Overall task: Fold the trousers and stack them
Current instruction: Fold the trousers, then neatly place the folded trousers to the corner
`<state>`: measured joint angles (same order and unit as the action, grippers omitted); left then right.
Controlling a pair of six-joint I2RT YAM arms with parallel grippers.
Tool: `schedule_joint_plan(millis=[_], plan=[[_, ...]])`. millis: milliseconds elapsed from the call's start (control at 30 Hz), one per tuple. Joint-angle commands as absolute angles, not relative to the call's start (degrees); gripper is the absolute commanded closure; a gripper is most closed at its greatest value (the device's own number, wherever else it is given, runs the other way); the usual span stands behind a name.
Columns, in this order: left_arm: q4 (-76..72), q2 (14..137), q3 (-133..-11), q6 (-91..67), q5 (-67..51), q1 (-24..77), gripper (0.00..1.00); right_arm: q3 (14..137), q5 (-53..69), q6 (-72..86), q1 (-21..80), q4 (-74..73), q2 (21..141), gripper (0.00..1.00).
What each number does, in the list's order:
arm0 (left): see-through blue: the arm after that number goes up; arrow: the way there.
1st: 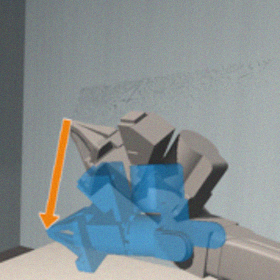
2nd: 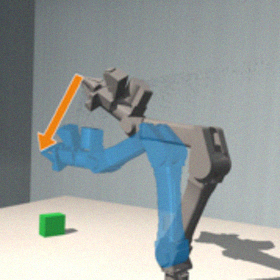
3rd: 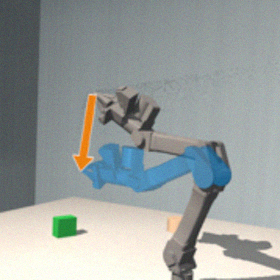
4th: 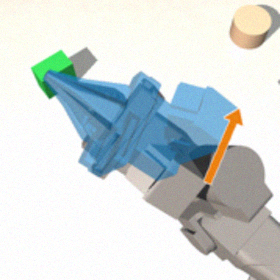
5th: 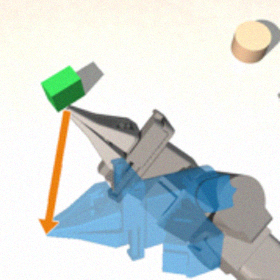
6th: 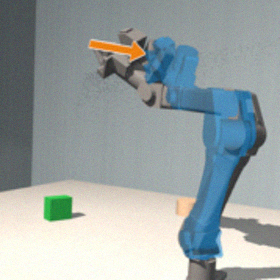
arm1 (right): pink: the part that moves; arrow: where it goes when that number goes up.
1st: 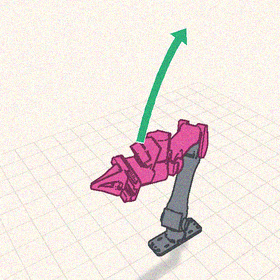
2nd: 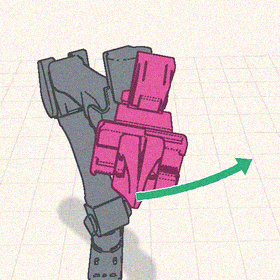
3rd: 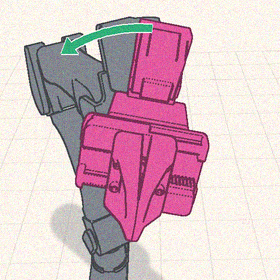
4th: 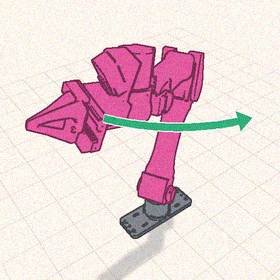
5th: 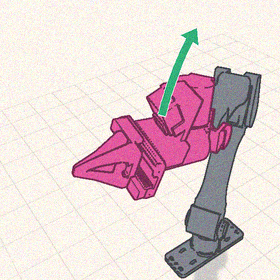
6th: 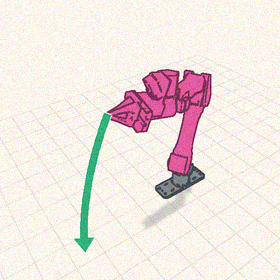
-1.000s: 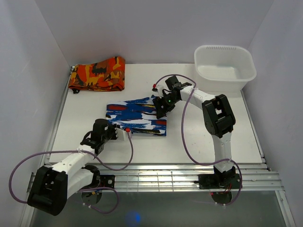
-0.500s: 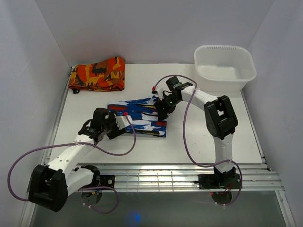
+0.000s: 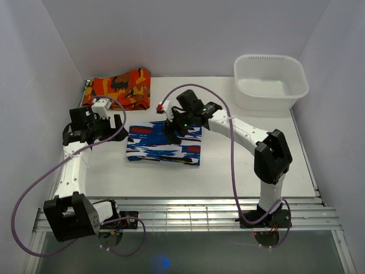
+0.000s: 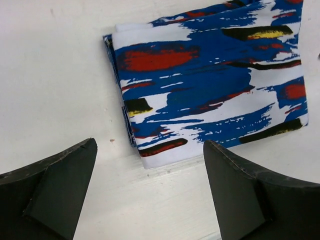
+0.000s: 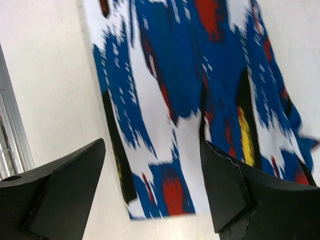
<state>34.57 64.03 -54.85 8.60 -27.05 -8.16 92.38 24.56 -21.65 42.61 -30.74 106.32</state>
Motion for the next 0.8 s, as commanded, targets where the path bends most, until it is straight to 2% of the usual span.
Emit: schedule_joint_plan(millis=[0,200,333,433,500,533,633,667,767], plan=[[40.61,68.63,-57.39,1.06,-38.66,-14.66,0.02,95.45,16.19,-23.2,51.56,-27.08,111.08,0.18],[41.91,72.68,-55.81,3.42,-38.23,-19.07,0.02,99.49,6.25,-26.27,61.16,-22.51,120.14,0.19],[43.95,76.37,-54.05,4.92,-37.79,-21.25,0.02,100.28,1.77,-27.42,62.66,-20.13,125.67,0.18],[43.24,79.53,-54.23,3.61,-42.62,-24.25,0.02,99.41,-2.98,-30.13,63.28,-17.5,127.96,0.19],[42.98,82.42,-54.4,2.55,-44.81,-24.78,0.02,98.7,-5.79,-30.93,63.28,-15.39,129.63,0.28],[42.8,83.05,-54.32,2.29,-46.13,-24.87,0.02,98.18,-6.93,-31.37,63.28,-14.68,130.42,0.36],[40.26,83.58,-52.65,0.71,-47.46,-24.87,0.02,96.95,-10.45,-31.55,63.19,-12.4,130.35,0.45],[38.77,83.5,-52.21,0.53,-47.98,-24.87,0.02,95.73,-11.15,-31.38,63.19,-11.61,129.73,0.51],[37.36,83.5,-51.42,-1.58,-50.01,-24.87,0.02,93.26,-9.33,-30.24,63.19,-9.67,125.52,0.51]])
